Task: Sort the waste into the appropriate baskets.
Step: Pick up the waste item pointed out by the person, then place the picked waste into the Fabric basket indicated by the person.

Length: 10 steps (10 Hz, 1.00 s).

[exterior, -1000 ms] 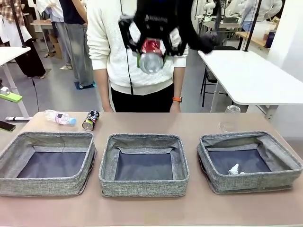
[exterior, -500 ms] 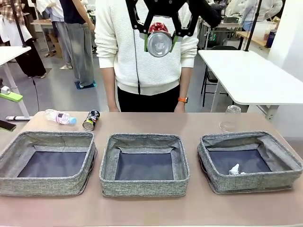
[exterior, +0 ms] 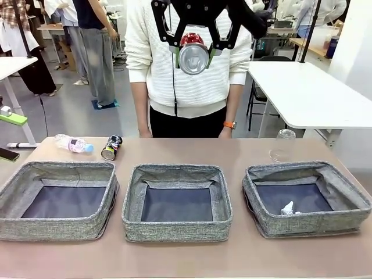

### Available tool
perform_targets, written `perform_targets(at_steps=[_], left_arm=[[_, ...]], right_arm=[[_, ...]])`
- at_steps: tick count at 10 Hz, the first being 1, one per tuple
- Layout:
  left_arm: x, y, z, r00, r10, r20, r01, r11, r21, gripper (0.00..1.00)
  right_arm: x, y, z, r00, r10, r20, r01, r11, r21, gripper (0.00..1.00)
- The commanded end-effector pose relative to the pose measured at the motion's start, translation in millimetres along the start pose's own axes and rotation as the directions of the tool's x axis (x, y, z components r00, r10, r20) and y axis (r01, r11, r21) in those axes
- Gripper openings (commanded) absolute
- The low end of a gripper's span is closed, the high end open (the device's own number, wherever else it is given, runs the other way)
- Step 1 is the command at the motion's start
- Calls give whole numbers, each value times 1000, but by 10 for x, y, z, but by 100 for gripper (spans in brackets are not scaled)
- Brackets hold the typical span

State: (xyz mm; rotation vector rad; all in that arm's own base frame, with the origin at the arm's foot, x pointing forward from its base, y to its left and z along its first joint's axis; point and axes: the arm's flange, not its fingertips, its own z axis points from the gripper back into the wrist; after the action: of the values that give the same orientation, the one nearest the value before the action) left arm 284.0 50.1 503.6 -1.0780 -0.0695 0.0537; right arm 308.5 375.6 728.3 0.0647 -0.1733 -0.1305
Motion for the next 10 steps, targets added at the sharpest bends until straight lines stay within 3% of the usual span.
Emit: perform_targets(at_steps=[1,10], left_arm=[[-14,-11,5,1000,7,1,-7,1000,-9,100],[-14,-11,5,1000,7,1,-7,1000,-9,100]], right_arm=[[-17,-10,-9,1000,-15,14,15,1000,-4,51],[-17,-10,-9,1000,-15,14,15,1000,-4,51]])
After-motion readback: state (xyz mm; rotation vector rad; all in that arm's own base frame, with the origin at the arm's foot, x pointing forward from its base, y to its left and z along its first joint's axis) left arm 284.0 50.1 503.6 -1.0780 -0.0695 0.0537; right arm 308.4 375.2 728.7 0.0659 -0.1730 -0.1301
